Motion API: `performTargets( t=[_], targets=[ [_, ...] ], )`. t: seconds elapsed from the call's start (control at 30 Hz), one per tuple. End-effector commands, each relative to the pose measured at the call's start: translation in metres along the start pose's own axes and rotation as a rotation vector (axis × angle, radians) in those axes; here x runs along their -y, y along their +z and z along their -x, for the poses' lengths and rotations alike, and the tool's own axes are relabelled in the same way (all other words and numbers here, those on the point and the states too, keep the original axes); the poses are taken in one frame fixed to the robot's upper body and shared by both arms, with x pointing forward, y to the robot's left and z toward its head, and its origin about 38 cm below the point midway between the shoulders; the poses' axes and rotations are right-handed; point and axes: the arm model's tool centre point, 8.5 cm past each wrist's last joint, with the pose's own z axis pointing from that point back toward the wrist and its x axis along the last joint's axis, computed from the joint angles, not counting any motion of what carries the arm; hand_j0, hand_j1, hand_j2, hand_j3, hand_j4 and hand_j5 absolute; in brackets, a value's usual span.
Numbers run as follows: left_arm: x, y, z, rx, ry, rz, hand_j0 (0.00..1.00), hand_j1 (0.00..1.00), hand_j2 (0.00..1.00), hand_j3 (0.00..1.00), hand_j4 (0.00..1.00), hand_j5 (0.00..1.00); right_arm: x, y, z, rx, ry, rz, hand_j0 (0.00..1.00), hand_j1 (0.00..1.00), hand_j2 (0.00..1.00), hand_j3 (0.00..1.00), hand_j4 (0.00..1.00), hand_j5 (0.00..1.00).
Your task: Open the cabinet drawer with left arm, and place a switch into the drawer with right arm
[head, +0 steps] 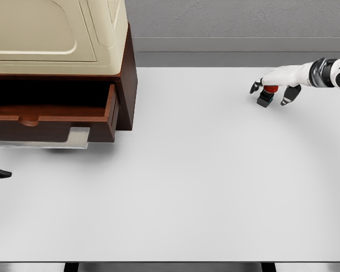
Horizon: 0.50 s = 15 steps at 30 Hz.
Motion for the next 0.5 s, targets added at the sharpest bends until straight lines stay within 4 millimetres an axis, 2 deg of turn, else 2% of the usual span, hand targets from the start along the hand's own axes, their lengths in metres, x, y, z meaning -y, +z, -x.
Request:
performTargets(
  t=[0.0,0.17,0.3,0.37,0.47],
  targets=[
    [0.004,-0.002,0.003,-0.011,-0.009,0.022,1.00,1.00,1.00,1.00,1.00,1.00,0.000,0.001,0.001,-0.002,-0.008,0.004,0.77,0.77,0.77,0.77,0.77,0.77],
    [0.001,-0.044,-0.003,0.084,-0.024,0.079,1.00,1.00,1.00,1.00,1.00,1.00,0.000,0.001,0.001,-0.002,-0.007,0.003,0.76,0.76,0.76,0.76,0.76,0.76],
    [0.000,-0.062,-0.007,0.128,-0.031,0.103,1.00,1.00,1.00,1.00,1.00,1.00,0.001,0.000,0.000,0.001,-0.007,0.006,0.66,0.66,0.66,0.66,0.66,0.66],
    [0.000,-0.083,-0.012,0.177,-0.040,0.133,1.00,1.00,1.00,1.00,1.00,1.00,0.001,0.000,0.000,0.001,-0.007,0.005,0.64,0.64,0.64,0.64,0.64,0.64],
    [0.000,-0.098,-0.017,0.214,-0.047,0.152,1.00,1.00,1.00,1.00,1.00,1.00,0.001,0.000,0.000,0.001,-0.007,0.005,0.62,0.62,0.62,0.62,0.62,0.62]
  ],
)
